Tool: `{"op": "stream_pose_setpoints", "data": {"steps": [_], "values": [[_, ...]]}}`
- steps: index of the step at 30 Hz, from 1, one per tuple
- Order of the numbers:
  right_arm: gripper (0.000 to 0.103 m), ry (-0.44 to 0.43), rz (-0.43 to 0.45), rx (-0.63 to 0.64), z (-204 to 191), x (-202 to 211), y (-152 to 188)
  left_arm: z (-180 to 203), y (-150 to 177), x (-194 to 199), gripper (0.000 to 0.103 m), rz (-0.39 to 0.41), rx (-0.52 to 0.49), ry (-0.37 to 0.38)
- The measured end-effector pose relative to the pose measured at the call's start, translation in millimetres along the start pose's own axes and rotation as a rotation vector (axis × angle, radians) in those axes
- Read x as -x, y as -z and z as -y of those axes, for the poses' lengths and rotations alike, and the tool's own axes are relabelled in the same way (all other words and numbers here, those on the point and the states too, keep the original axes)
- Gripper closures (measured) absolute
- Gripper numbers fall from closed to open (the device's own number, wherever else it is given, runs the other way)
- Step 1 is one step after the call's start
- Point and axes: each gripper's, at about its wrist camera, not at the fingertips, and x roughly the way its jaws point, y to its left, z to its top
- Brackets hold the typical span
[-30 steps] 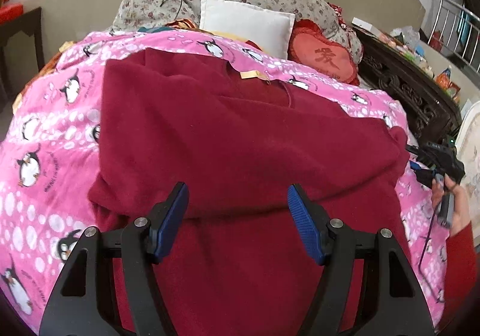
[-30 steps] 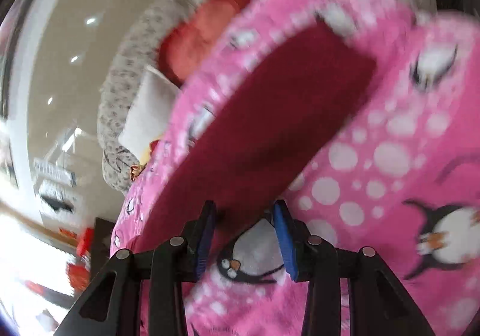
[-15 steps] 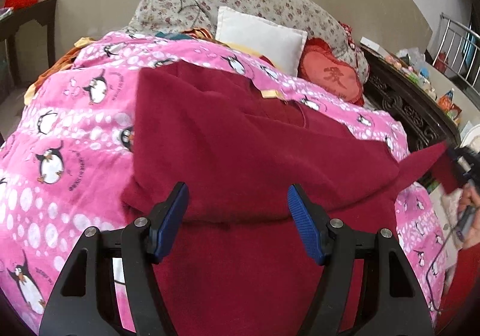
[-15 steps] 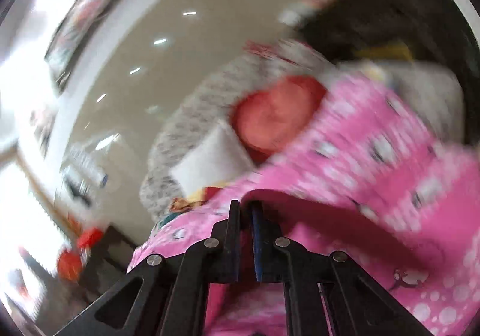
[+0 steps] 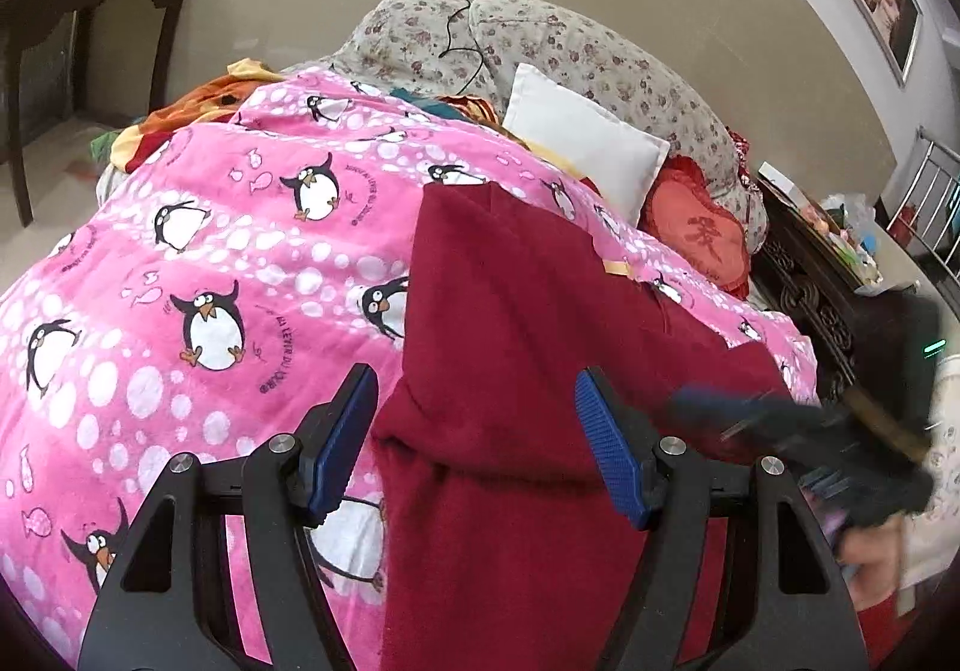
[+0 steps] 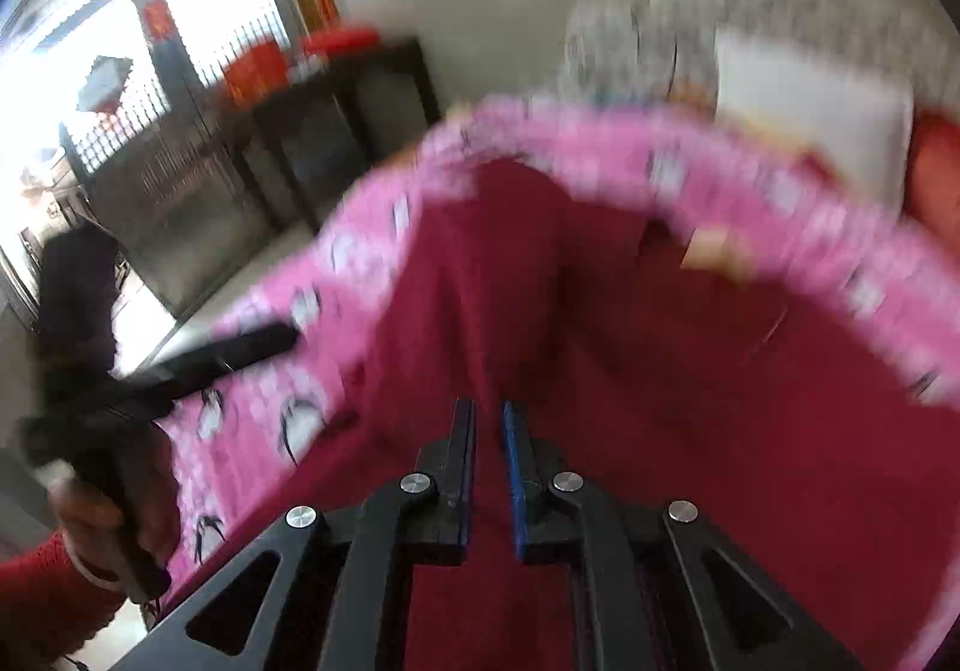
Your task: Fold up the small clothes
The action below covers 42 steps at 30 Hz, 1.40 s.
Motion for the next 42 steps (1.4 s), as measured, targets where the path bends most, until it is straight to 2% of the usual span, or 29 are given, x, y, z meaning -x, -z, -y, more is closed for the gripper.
{"op": "stream_pose_setpoints", "data": {"steps": [3,6,8,9,13,16,19,22,23,24,25,26,28,31,33,34,35,37,39,42], "values": [[0.093,-0.020,0.012,-0.049,16.2,10.0,15.9,0.1,0.0,-2.6,0.034,-0.007,-0.020,0.003],[0.086,0.034,0.065,-0.057,31.3,44.6,23.0,1.4,-4.3,-9.0,0.034,-0.005,-0.027,0.002],[0.071,0.058,0.098,-0.073,37.9,64.1,32.7,4.0,-9.6,-14.8,0.034,0.001,-0.022,0.003],[0.069,0.070,0.111,-0.081,40.1,72.0,35.3,5.9,-13.9,-18.9,0.034,0.010,-0.029,0.000],[0.068,0.065,0.114,-0.090,48.4,83.9,42.2,10.4,-31.3,-31.3,0.034,0.068,-0.091,-0.041],[0.068,0.099,0.140,-0.084,50.0,91.3,41.1,13.3,-45.1,-40.7,0.034,0.104,-0.167,-0.018],[0.067,0.109,0.174,-0.140,71.0,104.6,43.9,19.4,-54.0,-55.4,0.034,0.076,-0.228,0.031],[0.067,0.100,0.176,-0.186,83.0,108.0,46.6,28.4,-54.6,-73.0,0.035,0.015,-0.259,0.078],[0.067,0.098,0.179,-0.204,87.9,109.6,48.1,31.9,-53.6,-75.9,0.044,-0.007,-0.267,0.071],[0.067,0.100,0.181,-0.217,91.9,111.8,49.5,35.2,-52.8,-75.5,0.071,-0.022,-0.271,0.055],[0.067,0.104,0.184,-0.222,93.8,113.8,50.0,38.3,-52.6,-72.9,0.081,-0.048,-0.263,0.057],[0.067,0.110,0.189,-0.223,95.4,116.8,50.7,39.1,-53.4,-66.2,0.084,-0.065,-0.239,0.086],[0.067,0.127,0.207,-0.218,96.9,124.7,51.0,39.6,-58.8,-43.9,0.084,-0.069,-0.172,0.130],[0.064,0.163,0.234,-0.222,101.6,132.2,51.2,36.2,-66.8,-30.9,0.084,-0.075,-0.130,0.093],[0.064,0.226,0.206,-0.232,107.6,126.5,52.6,27.4,-65.1,-46.9,0.084,-0.121,-0.129,-0.044],[0.064,0.259,0.168,-0.249,112.3,120.7,53.8,19.3,-61.6,-55.4,0.084,-0.144,-0.105,-0.092],[0.064,0.244,0.143,-0.266,116.3,116.4,55.7,12.1,-58.4,-62.5,0.084,-0.169,-0.079,-0.101],[0.064,0.205,0.140,-0.284,120.0,116.0,60.0,1.3,-52.6,-73.7,0.080,-0.214,-0.033,-0.081],[0.064,0.216,0.164,-0.278,119.0,123.6,58.2,-4.3,-52.3,-70.8,0.071,-0.196,-0.002,-0.047],[0.058,0.312,0.194,-0.265,119.1,130.0,49.3,3.1,-60.7,-61.2,0.059,-0.153,-0.022,-0.021]]}}
